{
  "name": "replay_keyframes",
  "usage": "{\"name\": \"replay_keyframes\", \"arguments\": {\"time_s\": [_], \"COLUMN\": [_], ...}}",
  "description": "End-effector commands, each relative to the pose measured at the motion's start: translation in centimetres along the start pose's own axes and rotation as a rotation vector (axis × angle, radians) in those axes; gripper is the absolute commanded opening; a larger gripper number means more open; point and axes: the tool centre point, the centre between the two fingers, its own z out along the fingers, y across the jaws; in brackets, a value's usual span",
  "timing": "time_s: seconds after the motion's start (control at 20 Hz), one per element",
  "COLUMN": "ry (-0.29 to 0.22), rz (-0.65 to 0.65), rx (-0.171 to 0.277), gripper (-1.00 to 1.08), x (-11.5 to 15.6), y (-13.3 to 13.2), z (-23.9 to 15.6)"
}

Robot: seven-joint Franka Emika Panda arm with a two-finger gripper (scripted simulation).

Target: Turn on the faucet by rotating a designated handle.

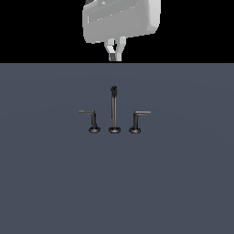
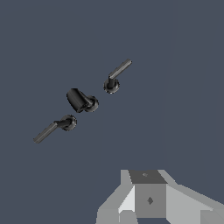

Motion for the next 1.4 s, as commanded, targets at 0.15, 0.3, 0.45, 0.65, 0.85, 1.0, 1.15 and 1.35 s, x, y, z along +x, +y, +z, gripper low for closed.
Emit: {"name": "replay_keyframes", "arguments": {"time_s": [0.15,0.3,0.45,0.65,0.85,1.0,1.15,1.35], "ry": [-0.007,-0.011,-0.014,-0.018,-0.023,-0.026,-0.029,-0.033], "rz": [0.134,0.206,0.281,0.382,0.487,0.566,0.636,0.712], "rx": [0.002,0.003,0.003,0.003,0.003,0.003,0.003,0.004], "gripper": [-1.00,-1.00,-1.00,-1.00,-1.00,-1.00,-1.00,-1.00], "x": [2.9,4.5,6.3,8.7,11.3,13.2,14.9,16.7], "y": [-1.5,-2.1,-2.6,-3.1,-3.3,-3.3,-3.1,-2.8], "z": [3.5,5.4,7.4,10.1,12.9,14.9,16.7,18.7]}}
